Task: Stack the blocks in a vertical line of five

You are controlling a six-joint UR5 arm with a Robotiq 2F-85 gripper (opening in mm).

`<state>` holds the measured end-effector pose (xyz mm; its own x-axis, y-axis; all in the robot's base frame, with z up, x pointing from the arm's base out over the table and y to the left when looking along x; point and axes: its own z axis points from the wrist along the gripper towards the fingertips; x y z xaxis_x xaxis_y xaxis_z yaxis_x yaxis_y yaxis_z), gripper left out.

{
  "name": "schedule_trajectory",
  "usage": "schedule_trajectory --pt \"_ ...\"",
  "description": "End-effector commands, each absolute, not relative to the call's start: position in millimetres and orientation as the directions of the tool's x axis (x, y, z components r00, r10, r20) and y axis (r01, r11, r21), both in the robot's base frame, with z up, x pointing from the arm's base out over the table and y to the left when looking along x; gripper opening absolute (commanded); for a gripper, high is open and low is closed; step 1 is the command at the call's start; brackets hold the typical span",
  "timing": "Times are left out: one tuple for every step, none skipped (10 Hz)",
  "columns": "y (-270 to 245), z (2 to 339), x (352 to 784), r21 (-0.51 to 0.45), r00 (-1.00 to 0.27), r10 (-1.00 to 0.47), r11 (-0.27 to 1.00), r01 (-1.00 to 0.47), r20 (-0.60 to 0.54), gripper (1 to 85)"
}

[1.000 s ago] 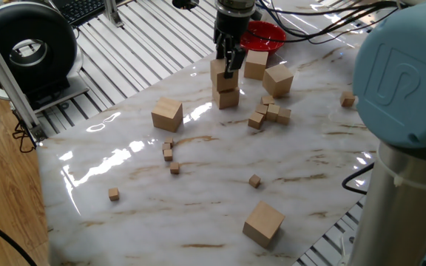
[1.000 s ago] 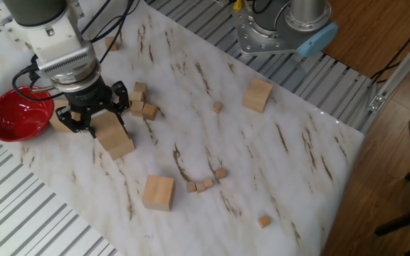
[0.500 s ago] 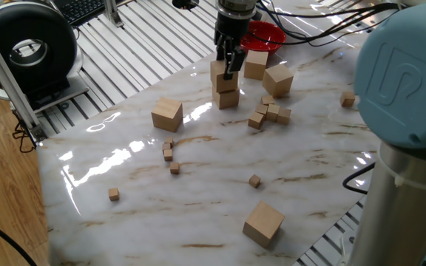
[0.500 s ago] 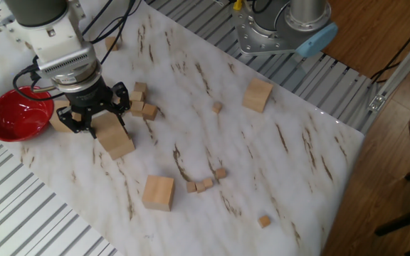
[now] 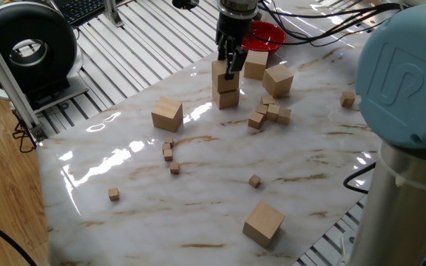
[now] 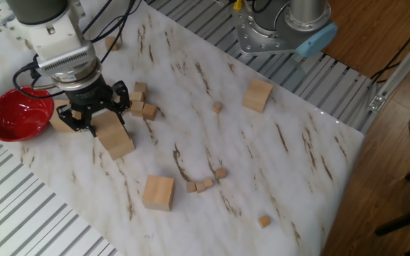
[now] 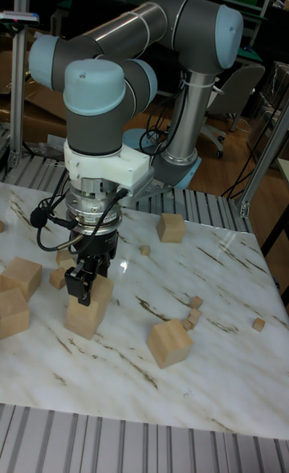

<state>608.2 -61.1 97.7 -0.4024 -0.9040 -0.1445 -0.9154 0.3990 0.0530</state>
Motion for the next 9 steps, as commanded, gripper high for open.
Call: schedule_trajectory --pt "-60.2 98.7 613.5 0.035 -0.396 -0.904 0.396 -0.918 -0.163 2.3" --pt "-63.3 97.9 615.5 0.02 -0.382 -0.911 0.383 -0.923 -0.155 4.3" --pt "-64.1 97.5 616.0 0.017 -0.374 -0.915 0.376 -0.926 -0.153 6.7" --pt "-64.1 97.4 616.3 0.014 -0.37 -0.916 0.372 -0.928 -0.154 9.0" --pt "-64.5 97.3 616.7 0.012 -0.366 -0.918 0.368 -0.93 -0.153 10.0" --pt "-64.6 97.2 616.1 0.013 -0.366 -0.918 0.368 -0.93 -0.152 11.0" --pt "-62.7 97.5 613.6 0.023 -0.373 -0.914 0.374 -0.927 -0.158 11.3" --pt "-59.8 97.9 610.8 0.036 -0.382 -0.909 0.381 -0.924 -0.168 11.3" --pt "-60.4 97.7 609.9 0.037 -0.383 -0.909 0.383 -0.923 -0.166 11.3"
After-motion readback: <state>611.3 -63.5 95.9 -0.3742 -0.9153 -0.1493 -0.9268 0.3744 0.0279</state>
